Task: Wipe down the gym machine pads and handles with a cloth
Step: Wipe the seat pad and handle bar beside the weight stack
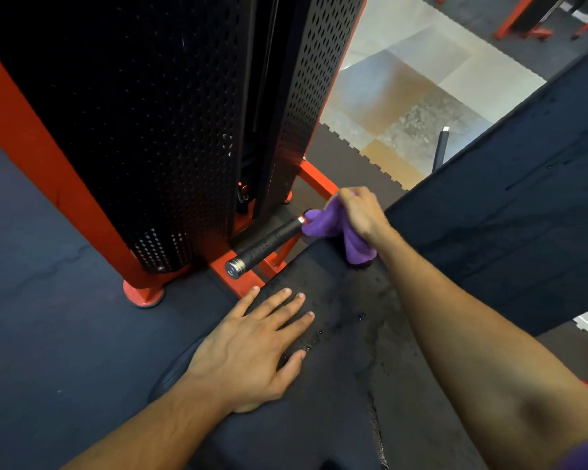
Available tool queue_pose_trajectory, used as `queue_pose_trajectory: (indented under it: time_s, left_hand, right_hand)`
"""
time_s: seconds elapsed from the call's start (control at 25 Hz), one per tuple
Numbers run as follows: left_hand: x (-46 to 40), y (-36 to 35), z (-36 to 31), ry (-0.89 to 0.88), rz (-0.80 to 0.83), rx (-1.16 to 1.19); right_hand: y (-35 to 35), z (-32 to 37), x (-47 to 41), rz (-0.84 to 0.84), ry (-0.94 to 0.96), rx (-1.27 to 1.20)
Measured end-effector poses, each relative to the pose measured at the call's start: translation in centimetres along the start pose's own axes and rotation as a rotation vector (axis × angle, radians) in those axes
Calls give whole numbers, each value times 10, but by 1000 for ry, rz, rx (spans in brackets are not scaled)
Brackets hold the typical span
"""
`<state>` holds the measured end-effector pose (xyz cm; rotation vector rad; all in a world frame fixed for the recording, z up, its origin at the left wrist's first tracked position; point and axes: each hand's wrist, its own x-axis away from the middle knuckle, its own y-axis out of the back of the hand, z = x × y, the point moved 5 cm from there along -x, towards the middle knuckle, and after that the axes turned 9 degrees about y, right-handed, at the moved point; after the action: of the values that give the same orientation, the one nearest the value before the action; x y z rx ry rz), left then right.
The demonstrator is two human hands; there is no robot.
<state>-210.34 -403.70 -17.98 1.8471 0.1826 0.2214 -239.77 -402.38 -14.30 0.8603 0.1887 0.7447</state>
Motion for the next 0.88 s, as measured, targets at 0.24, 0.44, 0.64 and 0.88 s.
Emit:
queue_pose_trajectory:
  time_s: [0.24,0.44,0.64,0.88]
  left_hand:
    - [1,21,-12,5,97,-36]
    - [28,23,-6,-66,156,-107]
    - [53,15,0,-89,-79,-63]
    - [62,7,8,-204,-259,109]
  right_hand:
    - [35,32,83,-93,98,123]
    - [92,36,126,-300,3,6]
    - [61,53,73,-50,153,242]
    - [-69,29,11,610,298,565]
